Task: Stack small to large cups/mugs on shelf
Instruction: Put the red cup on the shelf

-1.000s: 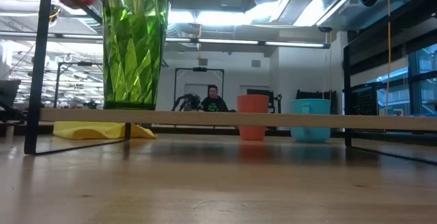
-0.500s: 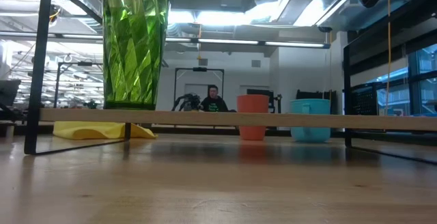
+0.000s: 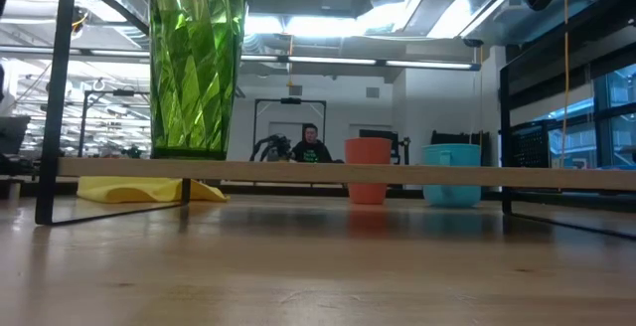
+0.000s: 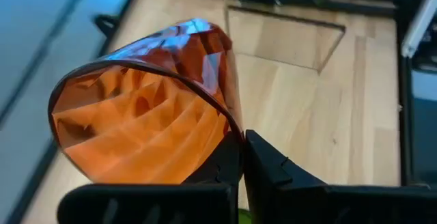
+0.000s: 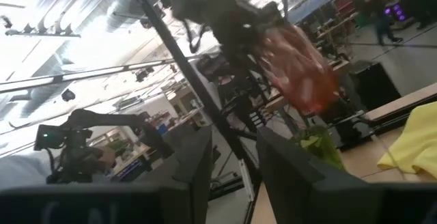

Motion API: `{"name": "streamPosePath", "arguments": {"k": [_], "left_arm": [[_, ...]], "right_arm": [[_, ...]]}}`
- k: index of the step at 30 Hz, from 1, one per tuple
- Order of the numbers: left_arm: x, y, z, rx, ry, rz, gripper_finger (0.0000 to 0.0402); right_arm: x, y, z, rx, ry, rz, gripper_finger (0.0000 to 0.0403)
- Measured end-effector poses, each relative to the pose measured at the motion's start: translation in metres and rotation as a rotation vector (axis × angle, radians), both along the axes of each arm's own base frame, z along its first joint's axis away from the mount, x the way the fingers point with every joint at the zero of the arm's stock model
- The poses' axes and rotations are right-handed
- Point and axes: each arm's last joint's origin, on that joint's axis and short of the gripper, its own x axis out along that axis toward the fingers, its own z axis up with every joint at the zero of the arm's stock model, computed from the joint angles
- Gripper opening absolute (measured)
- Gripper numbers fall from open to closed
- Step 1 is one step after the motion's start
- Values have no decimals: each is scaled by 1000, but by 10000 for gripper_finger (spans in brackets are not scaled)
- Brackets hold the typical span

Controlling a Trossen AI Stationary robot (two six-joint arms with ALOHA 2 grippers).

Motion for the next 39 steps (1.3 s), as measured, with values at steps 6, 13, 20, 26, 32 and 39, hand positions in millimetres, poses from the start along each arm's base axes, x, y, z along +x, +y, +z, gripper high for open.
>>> {"name": "streamPosePath", "arguments": {"k": [6, 13, 20, 26, 32, 39], "left_arm": [[27, 8, -31, -79, 178, -82, 0], [48, 6, -50, -52, 254, -247, 0], [62, 4, -63, -21, 301, -366, 0], [70, 4, -84, 0, 428, -417, 0], [78, 2, -100, 28, 509, -473, 0], [82, 2, -106, 33, 528, -495, 0]], "right_arm": [[1, 0, -4, 49, 54, 35, 120], [2, 0, -10, 88, 129, 40, 120], [5, -2, -24, 287, 304, -11, 120], [13, 1, -14, 267, 227, 86, 120], [23, 8, 14, 114, -68, 322, 120], [74, 16, -2, 138, 142, 577, 120]]}}
